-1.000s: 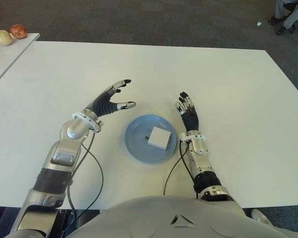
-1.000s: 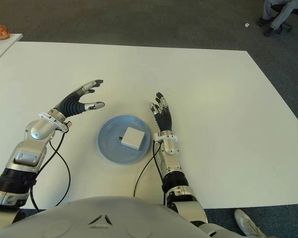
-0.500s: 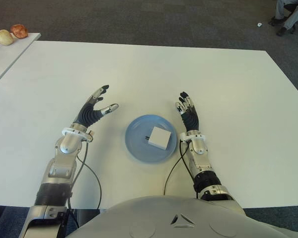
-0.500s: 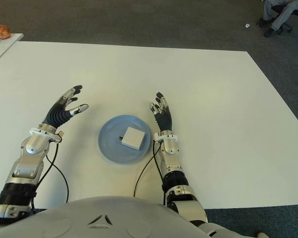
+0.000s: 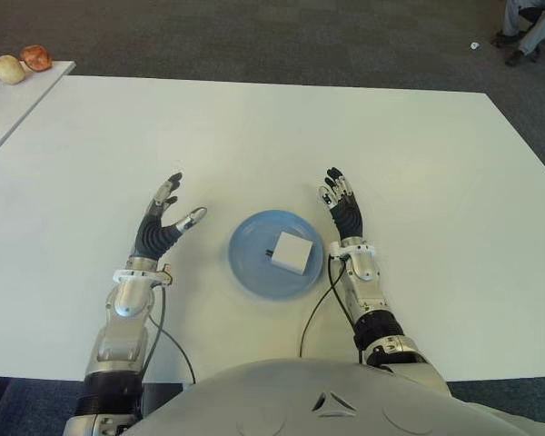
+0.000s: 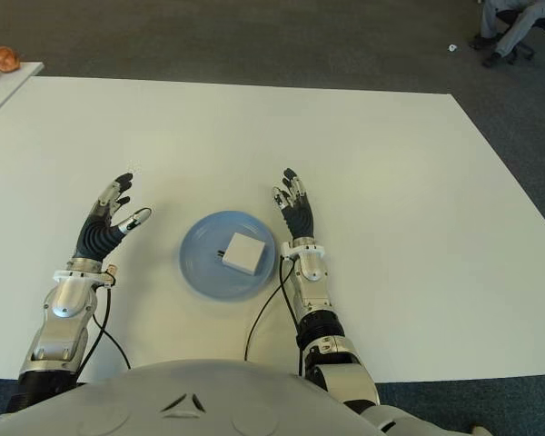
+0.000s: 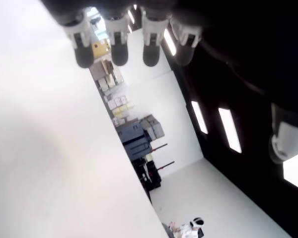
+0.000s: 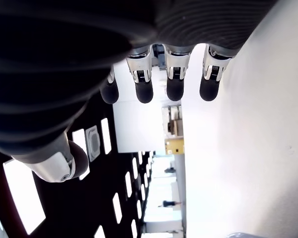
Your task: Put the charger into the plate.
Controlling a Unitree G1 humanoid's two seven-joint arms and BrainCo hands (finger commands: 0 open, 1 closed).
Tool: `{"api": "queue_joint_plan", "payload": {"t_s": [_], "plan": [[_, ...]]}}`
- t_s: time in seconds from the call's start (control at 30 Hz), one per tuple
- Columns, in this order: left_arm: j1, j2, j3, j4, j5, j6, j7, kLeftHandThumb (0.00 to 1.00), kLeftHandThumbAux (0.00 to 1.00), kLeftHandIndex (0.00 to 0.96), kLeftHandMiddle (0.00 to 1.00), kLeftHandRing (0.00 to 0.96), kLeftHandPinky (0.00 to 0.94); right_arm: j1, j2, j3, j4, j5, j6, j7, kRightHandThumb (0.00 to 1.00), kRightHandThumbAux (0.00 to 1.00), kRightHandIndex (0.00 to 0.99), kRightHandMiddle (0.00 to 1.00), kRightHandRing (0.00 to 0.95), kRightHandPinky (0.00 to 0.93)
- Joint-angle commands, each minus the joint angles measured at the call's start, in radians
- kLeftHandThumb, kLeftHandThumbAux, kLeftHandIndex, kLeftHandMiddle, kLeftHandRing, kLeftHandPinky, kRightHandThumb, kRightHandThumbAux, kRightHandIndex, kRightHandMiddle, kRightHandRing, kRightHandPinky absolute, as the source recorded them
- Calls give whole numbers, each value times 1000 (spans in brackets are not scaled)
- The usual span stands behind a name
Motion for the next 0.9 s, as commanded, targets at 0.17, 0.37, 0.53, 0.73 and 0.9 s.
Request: {"api": "queue_joint_plan", "payload": {"t_s": [0.17,0.37,0.53,0.73,0.9], "plan": [[19,-24,33,81,1,-86,52,0,494,0,0,0,0,20,6,-12,61,9,22,9,0,544,28,65,46,58],[18,-29,48,140,-1,-135,73,0,488,0,0,0,0,14,7,-15,73,8,13,10,0,551,26,61,44,55],[36,-54,53,196,-15,-166,86,0,489,0,0,0,0,12,10,-16,76,7,9,6,0,552,23,58,42,54],[21,-86,59,280,-66,-198,76,0,503,0,0,0,0,12,9,-16,75,8,10,9,0,551,25,60,41,54],[-12,-105,75,389,-116,-251,65,0,522,0,0,0,0,12,9,-15,70,6,11,8,0,552,24,58,39,50]]}}
